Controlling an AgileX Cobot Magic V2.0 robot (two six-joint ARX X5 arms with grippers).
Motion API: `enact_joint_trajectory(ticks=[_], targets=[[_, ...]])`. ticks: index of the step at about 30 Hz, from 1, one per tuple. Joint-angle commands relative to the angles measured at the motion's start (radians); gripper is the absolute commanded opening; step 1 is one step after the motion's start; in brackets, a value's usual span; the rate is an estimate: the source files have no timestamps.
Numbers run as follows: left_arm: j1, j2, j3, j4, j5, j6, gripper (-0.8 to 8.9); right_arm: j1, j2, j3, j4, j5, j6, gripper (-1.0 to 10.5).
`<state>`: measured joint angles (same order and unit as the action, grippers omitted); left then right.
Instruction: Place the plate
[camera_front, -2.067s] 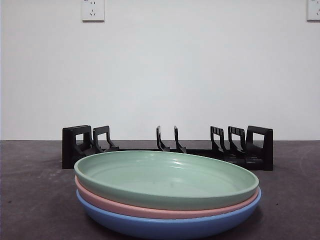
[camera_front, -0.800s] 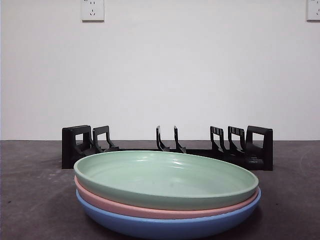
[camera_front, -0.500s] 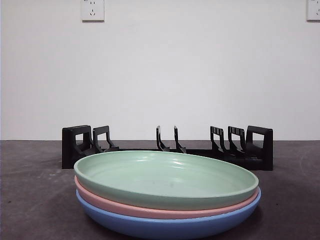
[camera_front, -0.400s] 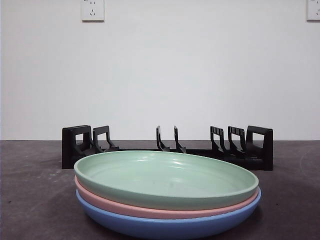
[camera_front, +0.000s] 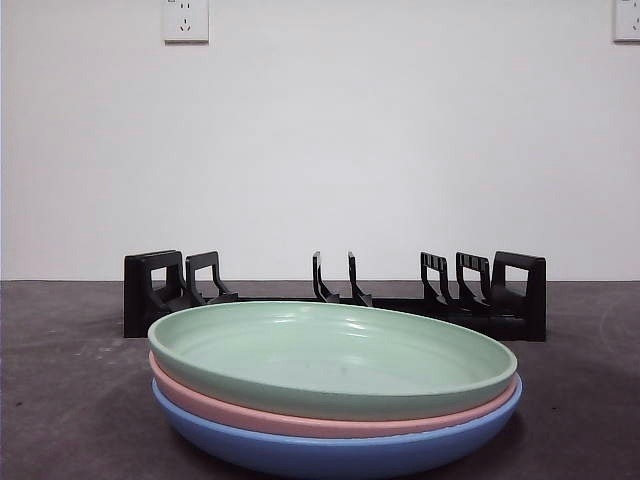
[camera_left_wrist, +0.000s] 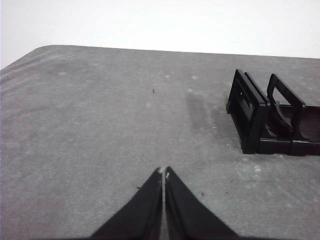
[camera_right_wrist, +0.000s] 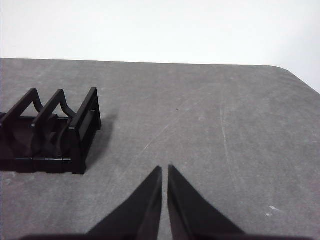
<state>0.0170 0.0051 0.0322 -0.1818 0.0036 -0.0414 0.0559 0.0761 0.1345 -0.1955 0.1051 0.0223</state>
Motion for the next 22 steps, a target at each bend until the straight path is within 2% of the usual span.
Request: enact_joint_trajectory(ticks=[1, 15, 22], targets=[[0.0, -0.001, -0.019, -0.005, -0.001, -0.001, 0.06, -0.001, -0.011, -0.022, 0.018, 0.0, -0.008, 0.2], [0.0, -0.001, -0.019, -0.005, -0.001, -0.001, 0.06, -0.001, -0.042, -0.069, 0.036, -0.002, -0.007, 0.2], [0.0, -0.001, -0.019, -0.005, -0.001, -0.001, 0.06, -0.001, -0.042, -0.086, 0.031, -0.055, -0.008, 0.2]])
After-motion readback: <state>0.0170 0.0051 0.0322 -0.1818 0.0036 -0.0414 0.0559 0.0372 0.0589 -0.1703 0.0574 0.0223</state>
